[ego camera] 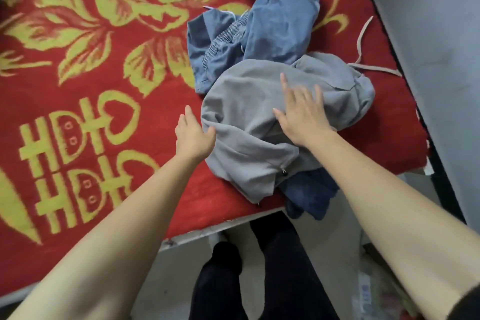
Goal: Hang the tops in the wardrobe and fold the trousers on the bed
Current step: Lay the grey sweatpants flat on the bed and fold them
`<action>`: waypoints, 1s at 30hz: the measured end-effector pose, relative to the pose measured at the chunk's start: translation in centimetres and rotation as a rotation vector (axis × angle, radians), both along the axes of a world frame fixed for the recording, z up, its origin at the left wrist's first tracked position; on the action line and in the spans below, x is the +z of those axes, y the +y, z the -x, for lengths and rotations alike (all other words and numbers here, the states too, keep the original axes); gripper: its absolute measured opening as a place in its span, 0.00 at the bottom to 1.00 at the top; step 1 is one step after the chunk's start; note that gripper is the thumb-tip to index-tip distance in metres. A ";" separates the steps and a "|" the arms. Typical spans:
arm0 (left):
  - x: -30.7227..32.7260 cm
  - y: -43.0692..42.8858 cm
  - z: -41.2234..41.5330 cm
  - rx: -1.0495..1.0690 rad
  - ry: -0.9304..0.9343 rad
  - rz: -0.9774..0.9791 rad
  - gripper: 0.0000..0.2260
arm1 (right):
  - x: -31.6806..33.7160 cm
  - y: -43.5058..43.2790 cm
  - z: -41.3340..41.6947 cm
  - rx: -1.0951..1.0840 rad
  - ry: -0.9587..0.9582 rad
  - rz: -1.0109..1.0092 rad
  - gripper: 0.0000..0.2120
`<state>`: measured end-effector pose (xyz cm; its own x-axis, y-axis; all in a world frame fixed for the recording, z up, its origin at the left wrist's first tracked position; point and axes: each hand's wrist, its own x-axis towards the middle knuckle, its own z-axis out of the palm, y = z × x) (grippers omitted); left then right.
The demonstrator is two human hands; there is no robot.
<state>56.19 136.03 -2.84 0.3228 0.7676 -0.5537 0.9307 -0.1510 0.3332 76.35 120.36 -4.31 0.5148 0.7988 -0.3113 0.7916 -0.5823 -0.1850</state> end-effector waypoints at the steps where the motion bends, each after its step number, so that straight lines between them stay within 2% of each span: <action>1: -0.8 0.0 -0.6 -0.005 0.003 0.000 0.38 | -0.8 -0.6 0.3 0.083 -0.019 0.076 0.37; 4: -2.7 -0.3 -1.9 -0.045 -0.003 0.006 0.44 | -3.0 -3.9 2.2 0.307 -0.048 0.270 0.27; 7: -4.0 -1.0 -2.1 -0.160 0.012 0.114 0.50 | -3.8 -6.9 3.6 0.242 0.196 0.256 0.15; 8: -4.3 -1.3 -1.8 -0.233 0.030 0.148 0.49 | -3.8 -7.6 3.8 0.186 0.311 0.267 0.14; 10: -4.8 -2.6 -1.1 -0.393 0.054 0.185 0.42 | -3.6 -8.7 4.1 0.107 0.434 0.342 0.18; 12: -5.5 -4.3 -0.2 -0.450 0.033 0.192 0.35 | -3.5 -9.3 4.1 0.054 0.372 0.307 0.22; 14: -6.1 -5.6 0.9 -0.429 0.032 0.170 0.30 | -3.4 -8.9 4.4 -0.004 0.237 0.209 0.20; 16: -6.5 -6.1 2.1 -0.518 0.055 0.051 0.22 | -3.1 -7.8 4.3 -0.111 0.166 0.067 0.15; 17: -6.5 -6.2 2.7 -0.575 0.049 -0.024 0.19 | -2.9 -7.2 4.2 -0.154 0.142 -0.029 0.17; 20: -6.0 -6.0 4.7 -0.724 -0.011 -0.190 0.11 | -2.7 -5.2 3.9 -0.075 0.091 -0.145 0.39; 22: -5.5 -5.4 6.0 -0.795 -0.022 -0.277 0.06 | -2.6 -3.5 4.1 0.037 0.119 -0.026 0.44; 24: -4.2 -3.5 7.0 -0.819 -0.043 -0.356 0.03 | -2.4 -1.8 4.5 0.152 0.153 0.169 0.36; 26: -2.2 -0.4 7.1 -0.819 -0.064 -0.465 0.05 | -1.5 -0.1 5.0 0.219 0.110 0.288 0.23; 28: 0.4 3.6 6.7 -0.795 -0.082 -0.606 0.12 | 0.2 2.0 5.2 0.155 0.036 0.181 0.14; 30: 3.0 7.3 5.5 -0.667 -0.088 -0.770 0.18 | 2.5 4.0 4.9 -0.022 -0.041 -0.088 0.12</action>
<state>50.70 143.35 0.13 0.8305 0.5536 0.0607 0.5551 -0.8317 -0.0101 71.45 124.40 -1.85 0.5437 0.8102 -0.2191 0.7866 -0.5829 -0.2038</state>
